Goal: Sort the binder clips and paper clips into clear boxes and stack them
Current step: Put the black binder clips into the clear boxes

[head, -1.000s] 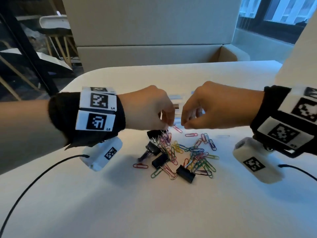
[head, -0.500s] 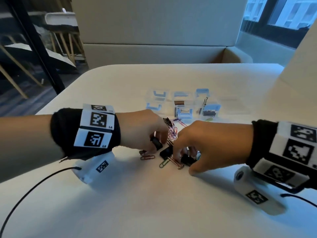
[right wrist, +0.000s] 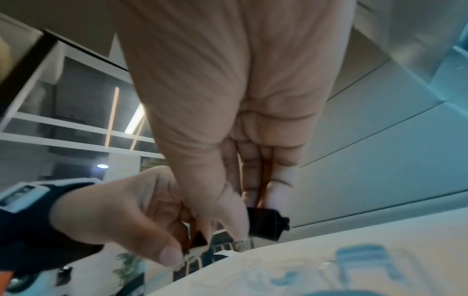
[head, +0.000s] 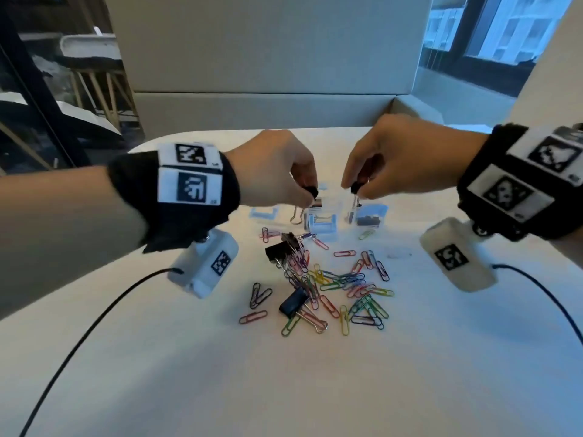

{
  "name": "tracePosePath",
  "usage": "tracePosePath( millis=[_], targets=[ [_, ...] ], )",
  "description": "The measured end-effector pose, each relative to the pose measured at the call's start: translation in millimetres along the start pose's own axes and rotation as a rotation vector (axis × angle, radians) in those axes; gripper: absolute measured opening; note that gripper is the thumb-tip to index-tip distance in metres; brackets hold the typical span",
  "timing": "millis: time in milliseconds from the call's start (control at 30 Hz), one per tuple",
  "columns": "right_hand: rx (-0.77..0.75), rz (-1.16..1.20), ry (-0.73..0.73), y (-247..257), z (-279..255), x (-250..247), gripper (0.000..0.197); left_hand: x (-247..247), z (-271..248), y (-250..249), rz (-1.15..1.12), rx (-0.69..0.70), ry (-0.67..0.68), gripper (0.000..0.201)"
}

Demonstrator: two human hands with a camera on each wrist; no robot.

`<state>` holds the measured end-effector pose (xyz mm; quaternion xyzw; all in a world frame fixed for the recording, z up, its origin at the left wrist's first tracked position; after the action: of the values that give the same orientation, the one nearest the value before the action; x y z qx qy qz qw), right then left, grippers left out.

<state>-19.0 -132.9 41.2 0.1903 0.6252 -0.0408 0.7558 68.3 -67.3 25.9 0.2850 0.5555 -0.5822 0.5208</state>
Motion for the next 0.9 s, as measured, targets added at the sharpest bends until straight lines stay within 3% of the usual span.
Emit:
tracePosePath(
  millis=[267, 533, 700, 900],
  targets=[
    [0.086, -0.018, 0.088, -41.1, 22.8, 23.0, 0.020, 27.0, 56.6, 2.9, 0.079, -0.086, -0.004, 0.012],
    [0.065, -0.044, 0.073, -43.0, 29.0, 27.7, 0.018, 54.8, 64.0, 4.5, 0.182, -0.104, 0.088, 0.014],
    [-0.019, -0.183, -0.019, -40.1, 28.8, 27.6, 0.021, 59.6, 57.9, -1.3, 0.203, -0.035, 0.119, 0.016],
    [0.044, -0.116, -0.122, -50.1, 28.2, 12.0, 0.020, 54.2, 53.9, -3.1, 0.179, -0.018, 0.102, 0.015]
  ],
)
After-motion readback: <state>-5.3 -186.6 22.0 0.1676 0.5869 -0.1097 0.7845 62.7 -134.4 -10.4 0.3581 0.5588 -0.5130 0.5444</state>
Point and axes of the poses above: each hand's wrist, its own z-axis towards the middle knuckle, its own x-axis out of the palm, y = z × x, the point moved 9 cm from there along z, towards the middle knuckle, and after that the axes turned 4 degrees about -y, right-handed, at the moved point
